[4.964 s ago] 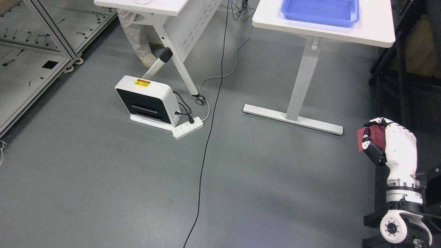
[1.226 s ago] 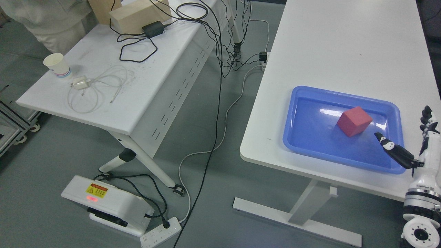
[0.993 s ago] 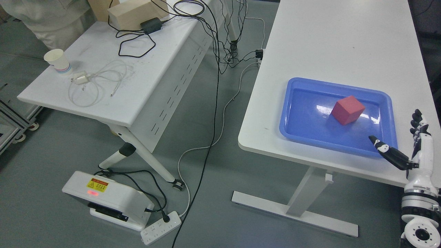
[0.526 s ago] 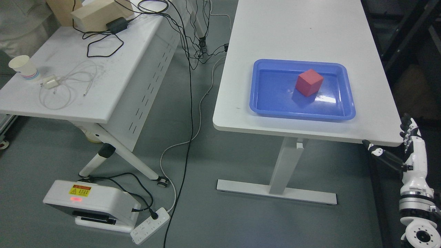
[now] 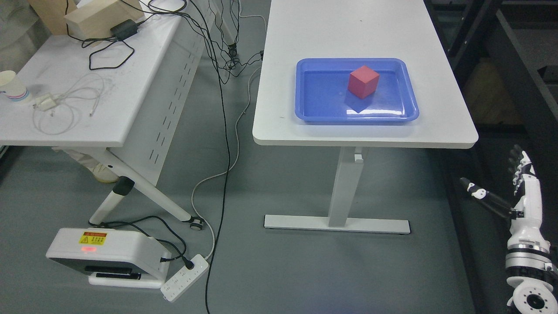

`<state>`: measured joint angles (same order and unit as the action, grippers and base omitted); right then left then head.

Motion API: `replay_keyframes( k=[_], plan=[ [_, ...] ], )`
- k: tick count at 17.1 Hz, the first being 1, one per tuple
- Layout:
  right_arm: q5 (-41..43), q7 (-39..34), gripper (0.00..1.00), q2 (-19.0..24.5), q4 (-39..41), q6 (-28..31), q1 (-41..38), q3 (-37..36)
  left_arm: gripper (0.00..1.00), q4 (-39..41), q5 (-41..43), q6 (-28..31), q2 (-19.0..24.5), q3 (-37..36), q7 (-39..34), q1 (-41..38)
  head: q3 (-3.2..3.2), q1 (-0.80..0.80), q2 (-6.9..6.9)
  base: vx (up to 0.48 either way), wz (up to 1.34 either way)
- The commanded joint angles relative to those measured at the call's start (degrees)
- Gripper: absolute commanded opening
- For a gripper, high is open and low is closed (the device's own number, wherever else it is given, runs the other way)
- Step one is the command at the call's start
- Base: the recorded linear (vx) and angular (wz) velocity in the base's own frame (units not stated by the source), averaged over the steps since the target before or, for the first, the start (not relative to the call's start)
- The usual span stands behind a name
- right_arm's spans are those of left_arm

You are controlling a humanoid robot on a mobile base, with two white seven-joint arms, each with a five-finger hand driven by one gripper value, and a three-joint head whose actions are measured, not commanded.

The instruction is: Pick pink block from left shelf to tray

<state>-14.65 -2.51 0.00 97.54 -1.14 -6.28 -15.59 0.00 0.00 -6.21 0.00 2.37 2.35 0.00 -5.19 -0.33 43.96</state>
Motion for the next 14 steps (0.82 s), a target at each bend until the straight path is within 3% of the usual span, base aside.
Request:
replay_keyframes(
  k=[1,14],
  plan=[
    [0.06,-0.3,1.0,-1.0,-0.25,0.08,-0.14,0.74,1.0,1.0,0.09,-0.03,1.0,0.0,0.02,1.32,0.0,0.0,0.0,-0.116,-0.01],
    [0.06,-3.47,1.0,-1.0,-0.25,0.26,-0.58,2.41,1.0,1.0,0.09,-0.03,1.0,0.0,0.02,1.32,0.0,0.0,0.0,-0.069,-0.01]
  ],
)
